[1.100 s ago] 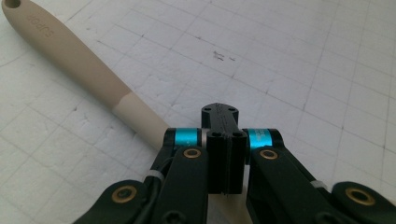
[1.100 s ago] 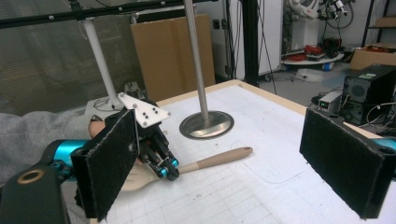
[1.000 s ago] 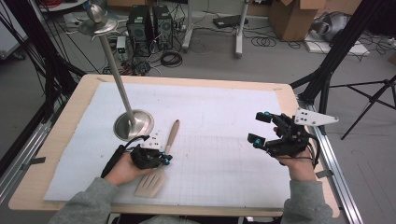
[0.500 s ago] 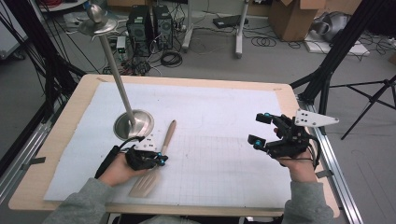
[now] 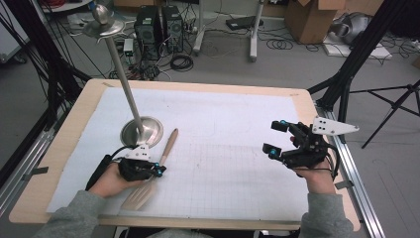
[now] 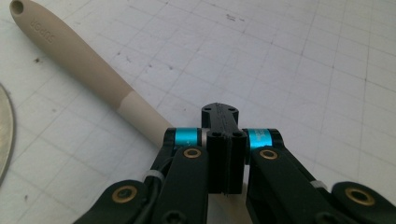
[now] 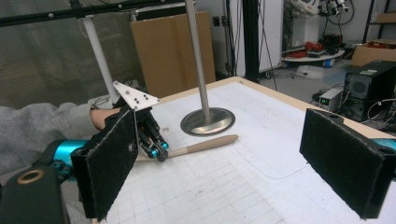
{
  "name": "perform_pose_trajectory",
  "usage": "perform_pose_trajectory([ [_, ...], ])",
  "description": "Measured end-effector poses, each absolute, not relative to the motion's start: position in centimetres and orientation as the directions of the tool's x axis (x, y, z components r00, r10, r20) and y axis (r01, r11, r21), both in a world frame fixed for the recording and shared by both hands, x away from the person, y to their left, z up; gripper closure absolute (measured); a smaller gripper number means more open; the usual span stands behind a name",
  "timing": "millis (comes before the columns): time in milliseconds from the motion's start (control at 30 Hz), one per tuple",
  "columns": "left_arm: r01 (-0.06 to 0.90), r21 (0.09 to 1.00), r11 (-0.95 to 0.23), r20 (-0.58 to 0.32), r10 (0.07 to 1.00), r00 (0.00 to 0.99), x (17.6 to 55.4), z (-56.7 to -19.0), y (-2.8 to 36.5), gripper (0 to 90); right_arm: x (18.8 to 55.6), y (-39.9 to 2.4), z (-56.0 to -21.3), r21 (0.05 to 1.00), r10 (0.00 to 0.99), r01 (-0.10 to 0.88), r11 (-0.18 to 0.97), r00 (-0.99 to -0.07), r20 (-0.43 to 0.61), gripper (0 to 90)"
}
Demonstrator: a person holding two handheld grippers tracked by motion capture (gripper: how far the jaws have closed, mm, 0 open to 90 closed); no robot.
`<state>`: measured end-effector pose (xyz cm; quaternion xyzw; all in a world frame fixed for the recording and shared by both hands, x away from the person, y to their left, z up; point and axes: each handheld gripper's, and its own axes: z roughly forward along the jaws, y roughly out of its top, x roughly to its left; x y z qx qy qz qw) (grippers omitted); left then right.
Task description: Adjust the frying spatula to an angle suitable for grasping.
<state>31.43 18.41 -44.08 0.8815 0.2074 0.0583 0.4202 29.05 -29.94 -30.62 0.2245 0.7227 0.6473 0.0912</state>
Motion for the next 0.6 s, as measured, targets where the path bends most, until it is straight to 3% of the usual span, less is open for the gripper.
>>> perform_pose_trajectory([
  [400,0.324,0.785,-0.528,-0.060,0.456,0.888,31.4,-43.6,17.8,89.7,29.4,-29.6,-30.5,0.977,0.434,0.202,0.063,-0.887,0.155,10.8],
  [600,0.349,0.822,-0.450,-0.050,0.553,0.832,32.3,-42.7,18.8,89.7,29.4,-29.5,-30.5,0.977,0.433,0.200,0.067,-0.889,0.152,10.8],
])
